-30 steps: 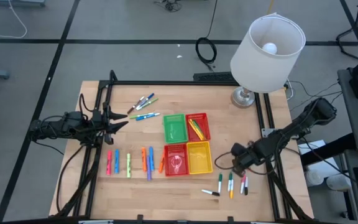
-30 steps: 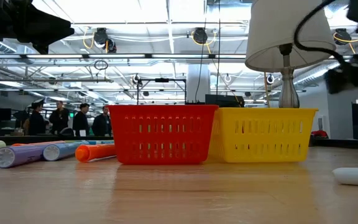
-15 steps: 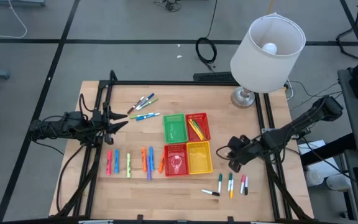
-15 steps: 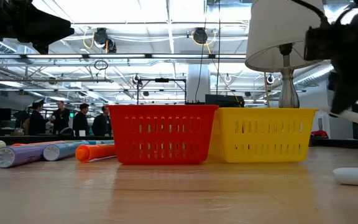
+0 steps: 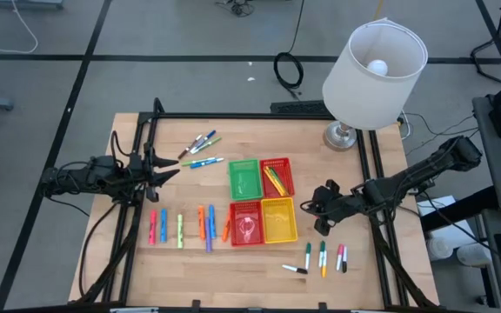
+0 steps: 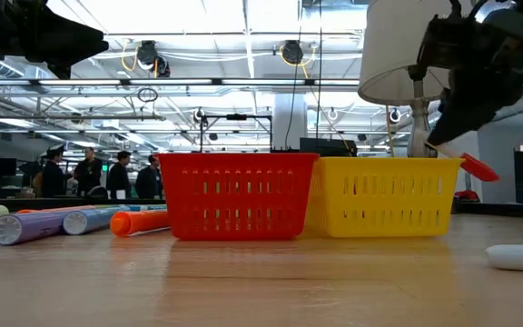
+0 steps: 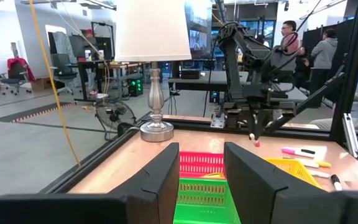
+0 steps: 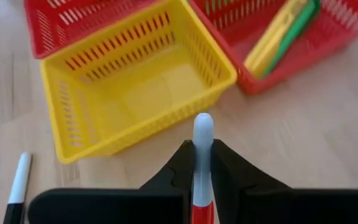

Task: Pick & Place Markers
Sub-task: Put the small red highlighter pen into the yellow bin

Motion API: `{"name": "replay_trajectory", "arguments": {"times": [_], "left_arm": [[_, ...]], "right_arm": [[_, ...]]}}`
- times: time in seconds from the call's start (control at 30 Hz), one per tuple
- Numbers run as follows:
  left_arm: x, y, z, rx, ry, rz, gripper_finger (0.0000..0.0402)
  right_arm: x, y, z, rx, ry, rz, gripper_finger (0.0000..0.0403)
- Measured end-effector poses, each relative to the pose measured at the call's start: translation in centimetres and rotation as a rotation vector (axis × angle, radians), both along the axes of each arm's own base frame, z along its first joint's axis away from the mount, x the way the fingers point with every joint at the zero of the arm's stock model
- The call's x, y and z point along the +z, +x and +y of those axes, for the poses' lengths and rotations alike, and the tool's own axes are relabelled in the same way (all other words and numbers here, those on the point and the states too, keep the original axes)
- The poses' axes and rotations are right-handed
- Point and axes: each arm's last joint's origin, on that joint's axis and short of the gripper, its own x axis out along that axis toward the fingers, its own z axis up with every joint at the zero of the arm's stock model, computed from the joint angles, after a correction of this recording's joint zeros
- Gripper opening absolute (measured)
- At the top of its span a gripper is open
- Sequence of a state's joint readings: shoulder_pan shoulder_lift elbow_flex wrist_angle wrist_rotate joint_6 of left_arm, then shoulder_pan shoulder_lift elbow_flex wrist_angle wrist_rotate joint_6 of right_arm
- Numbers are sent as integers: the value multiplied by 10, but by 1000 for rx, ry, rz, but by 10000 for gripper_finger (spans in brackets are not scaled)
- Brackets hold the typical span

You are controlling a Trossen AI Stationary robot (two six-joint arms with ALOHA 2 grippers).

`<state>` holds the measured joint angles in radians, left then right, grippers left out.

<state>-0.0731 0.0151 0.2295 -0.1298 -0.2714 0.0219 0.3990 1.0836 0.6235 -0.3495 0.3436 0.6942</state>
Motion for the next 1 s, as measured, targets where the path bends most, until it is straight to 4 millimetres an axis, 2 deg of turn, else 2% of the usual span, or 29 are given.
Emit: {"name": "replay_trajectory", "arguments": {"times": [0.37, 0.67, 1.0], "left_arm": [[0, 0, 0, 0, 0, 0, 134], [0, 0, 0, 0, 0, -1, 134], [0, 0, 0, 0, 0, 0, 134]], "right_arm": [[11, 10, 1, 79, -180, -147, 22], [27, 21, 6, 143, -195, -333, 22], [35, 24, 9, 215, -250, -405, 24]]}}
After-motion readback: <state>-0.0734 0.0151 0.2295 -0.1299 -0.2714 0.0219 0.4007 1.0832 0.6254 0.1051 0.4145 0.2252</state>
